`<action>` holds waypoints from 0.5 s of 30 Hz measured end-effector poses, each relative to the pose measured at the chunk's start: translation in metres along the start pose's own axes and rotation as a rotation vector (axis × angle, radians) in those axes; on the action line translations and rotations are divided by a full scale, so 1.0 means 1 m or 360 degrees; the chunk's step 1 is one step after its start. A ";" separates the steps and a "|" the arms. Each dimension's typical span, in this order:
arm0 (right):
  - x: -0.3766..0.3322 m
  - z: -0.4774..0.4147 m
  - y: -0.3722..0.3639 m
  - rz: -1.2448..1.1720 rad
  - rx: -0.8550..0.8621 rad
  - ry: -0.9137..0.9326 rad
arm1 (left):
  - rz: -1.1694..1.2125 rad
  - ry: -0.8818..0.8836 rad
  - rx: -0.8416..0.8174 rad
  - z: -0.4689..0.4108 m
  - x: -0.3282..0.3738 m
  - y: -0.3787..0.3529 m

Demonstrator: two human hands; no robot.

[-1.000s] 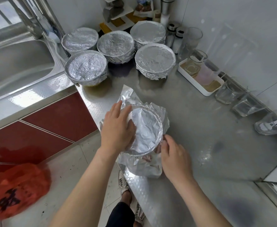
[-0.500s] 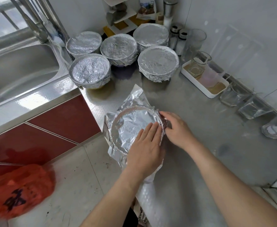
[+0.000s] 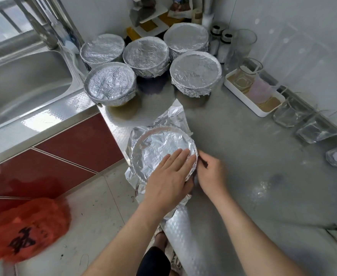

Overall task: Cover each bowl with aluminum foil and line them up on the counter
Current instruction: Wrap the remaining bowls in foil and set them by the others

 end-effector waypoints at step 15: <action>-0.015 -0.028 -0.009 -0.1370 -0.0191 -0.0740 | 0.0035 -0.0073 0.0049 0.001 -0.002 -0.001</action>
Point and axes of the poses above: each hand's wrist, its own z-axis away from the middle knuckle, its own y-axis out of the back of the hand, x = y × z, the point moved 2 cm from there along -z, towards the middle knuckle, and after that the axes turned 15 degrees about z, right-handed, at the moved point
